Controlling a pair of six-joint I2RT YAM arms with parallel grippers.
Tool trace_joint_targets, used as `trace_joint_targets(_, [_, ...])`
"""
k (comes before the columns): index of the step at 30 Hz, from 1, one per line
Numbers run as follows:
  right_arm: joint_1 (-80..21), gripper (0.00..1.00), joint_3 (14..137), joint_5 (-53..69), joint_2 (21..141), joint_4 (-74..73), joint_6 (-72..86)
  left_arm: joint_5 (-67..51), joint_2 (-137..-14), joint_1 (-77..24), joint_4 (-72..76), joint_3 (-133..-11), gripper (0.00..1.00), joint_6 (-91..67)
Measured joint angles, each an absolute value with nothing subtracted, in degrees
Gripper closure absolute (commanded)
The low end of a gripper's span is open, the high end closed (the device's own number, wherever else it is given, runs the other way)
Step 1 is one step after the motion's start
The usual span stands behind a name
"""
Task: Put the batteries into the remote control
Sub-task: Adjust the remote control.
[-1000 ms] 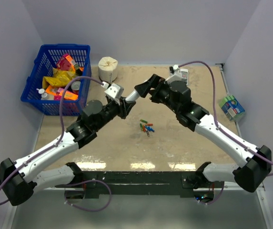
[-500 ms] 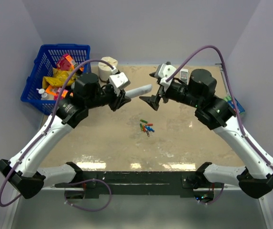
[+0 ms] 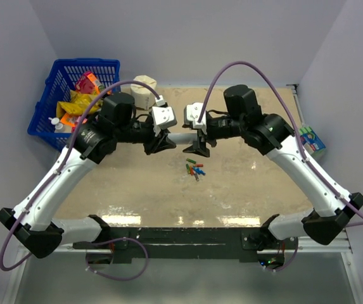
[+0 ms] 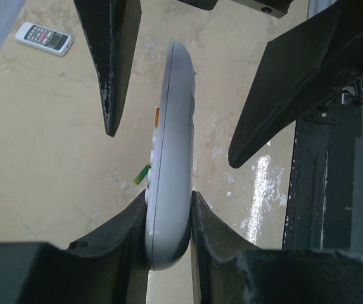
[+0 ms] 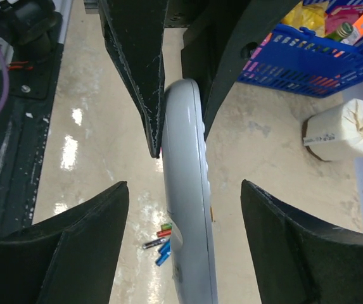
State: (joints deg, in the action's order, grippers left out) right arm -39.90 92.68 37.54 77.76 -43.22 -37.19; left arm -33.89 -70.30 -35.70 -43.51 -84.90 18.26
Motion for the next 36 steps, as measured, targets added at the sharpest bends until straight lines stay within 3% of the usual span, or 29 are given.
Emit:
trace_joint_targets(6, [-39.9,0.45,94.7,41.9,79.8,-44.9,-37.8,-37.2,-72.0,-35.7,-45.8,-86.2,1.0,19.2])
trace_joint_targets(17, [-39.8,0.58,95.7,46.2,83.2,-46.6,-37.7,-38.3,-73.1,-35.6,-47.8,-86.9,1.0,19.4])
trace_joint_targets(22, [-39.7,0.84,95.7,46.1,83.2,-46.9,-37.1,-38.6,-73.1,-35.6,-48.1,-87.5,1.0,20.2])
trace_joint_targets(23, [-39.7,0.97,95.8,46.1,83.2,-46.9,-36.8,-38.5,-73.1,-35.6,-48.2,-87.6,0.99,20.4])
trace_joint_targets(27, [-39.7,1.0,95.8,46.1,83.2,-46.8,-36.0,-38.3,-73.0,-35.6,-48.1,-87.6,0.75,20.6])
trace_joint_targets(28, [-39.7,1.0,95.7,46.1,83.2,-46.7,-35.8,-37.9,-72.8,-35.7,-48.0,-87.5,0.62,20.5])
trace_joint_targets(30, [-39.7,1.0,95.6,46.2,83.2,-45.3,-35.0,-36.6,-71.6,-35.7,-46.4,-86.6,0.49,19.8])
trace_joint_targets(31, [-39.7,1.0,94.9,46.3,82.7,-44.1,-34.4,-35.3,-70.1,-35.7,-44.5,-85.1,0.38,18.8])
trace_joint_targets(34, [-39.7,1.0,90.0,46.5,80.6,-38.2,-30.5,-31.9,-64.5,-35.4,-36.9,-80.4,0.25,15.8])
trace_joint_targets(36, [-39.5,1.0,84.8,46.6,78.4,-31.9,-26.0,-29.0,-59.6,-35.2,-31.1,-76.3,0.23,13.1])
